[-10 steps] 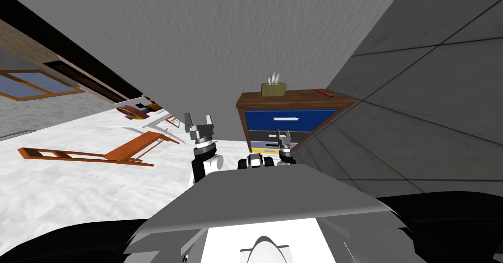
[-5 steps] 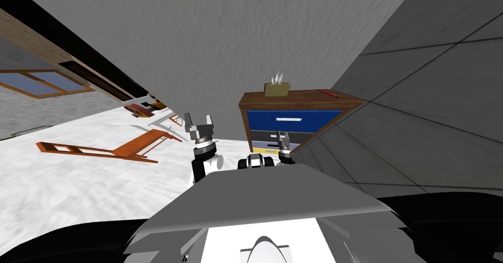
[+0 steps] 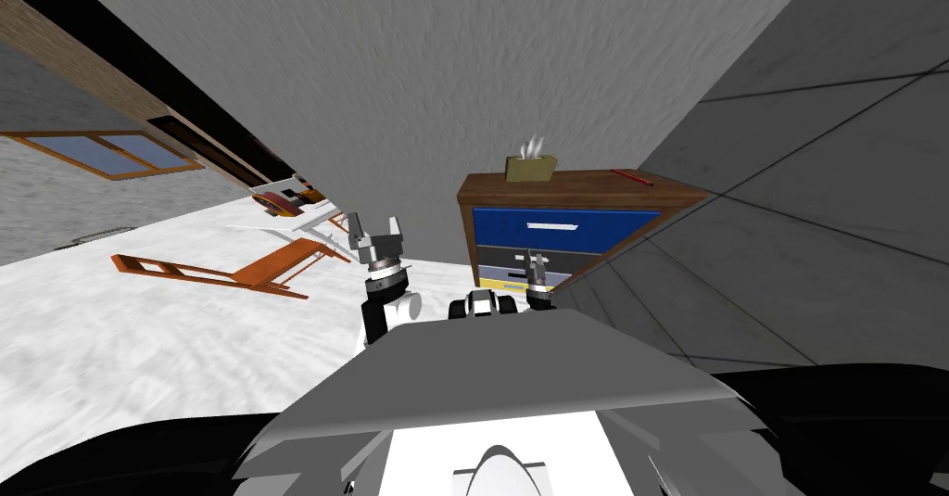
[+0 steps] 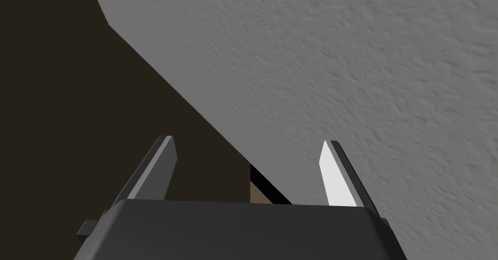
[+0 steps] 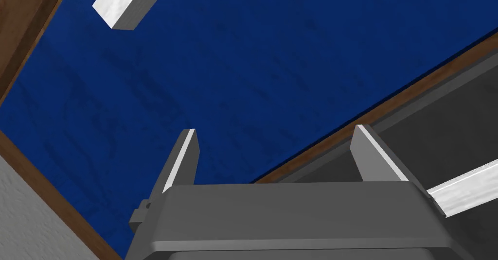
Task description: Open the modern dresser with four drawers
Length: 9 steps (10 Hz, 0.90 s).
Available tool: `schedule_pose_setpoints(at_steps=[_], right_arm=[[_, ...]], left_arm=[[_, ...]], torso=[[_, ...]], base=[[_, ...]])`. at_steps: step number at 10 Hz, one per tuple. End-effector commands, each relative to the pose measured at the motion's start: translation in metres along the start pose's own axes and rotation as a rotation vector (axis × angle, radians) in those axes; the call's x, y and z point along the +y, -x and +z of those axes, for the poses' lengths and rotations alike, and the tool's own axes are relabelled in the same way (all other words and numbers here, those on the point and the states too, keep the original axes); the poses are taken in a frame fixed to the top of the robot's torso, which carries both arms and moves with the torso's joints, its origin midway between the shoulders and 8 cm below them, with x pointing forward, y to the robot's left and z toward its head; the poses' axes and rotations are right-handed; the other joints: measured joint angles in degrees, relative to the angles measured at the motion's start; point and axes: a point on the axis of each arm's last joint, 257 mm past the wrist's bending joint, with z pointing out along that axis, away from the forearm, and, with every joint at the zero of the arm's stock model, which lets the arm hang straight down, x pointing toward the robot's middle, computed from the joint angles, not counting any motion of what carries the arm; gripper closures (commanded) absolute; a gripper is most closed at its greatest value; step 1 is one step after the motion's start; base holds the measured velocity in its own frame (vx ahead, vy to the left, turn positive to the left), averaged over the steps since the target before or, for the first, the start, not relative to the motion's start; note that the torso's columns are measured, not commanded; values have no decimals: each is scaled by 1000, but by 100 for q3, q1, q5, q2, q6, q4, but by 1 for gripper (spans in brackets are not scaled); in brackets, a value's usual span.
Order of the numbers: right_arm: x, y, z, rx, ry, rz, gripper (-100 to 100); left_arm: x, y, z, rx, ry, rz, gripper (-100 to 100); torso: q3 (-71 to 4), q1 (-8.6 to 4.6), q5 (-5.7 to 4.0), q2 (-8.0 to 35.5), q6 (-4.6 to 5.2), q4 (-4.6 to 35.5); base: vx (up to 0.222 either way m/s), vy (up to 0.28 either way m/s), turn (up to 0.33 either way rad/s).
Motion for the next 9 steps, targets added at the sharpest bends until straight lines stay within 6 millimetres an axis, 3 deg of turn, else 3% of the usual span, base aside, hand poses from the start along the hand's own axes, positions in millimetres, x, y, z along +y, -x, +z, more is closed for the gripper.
schedule_pose_setpoints(at_steps=[1, 4, 6, 9], right_arm=[[4, 3, -4, -6, 15, 70, -100], [28, 15, -16, -30, 73, 168, -100], [28, 15, -16, -29, 74, 209, -100], [52, 23, -27, -44, 131, 296, -100]], left_arm=[[0, 0, 0, 0, 0, 0, 0], [0, 0, 0, 0, 0, 0, 0], [0, 0, 0, 0, 0, 0, 0], [0, 0, 0, 0, 0, 0, 0]], torso=[[-1, -3, 0, 0, 2, 0], [1, -4, 0, 2, 2, 0], [1, -4, -1, 2, 3, 0], [0, -3, 0, 1, 2, 0]], base=[[1, 11, -17], [-2, 21, 109], [-2, 14, 13], [-1, 21, 99]])
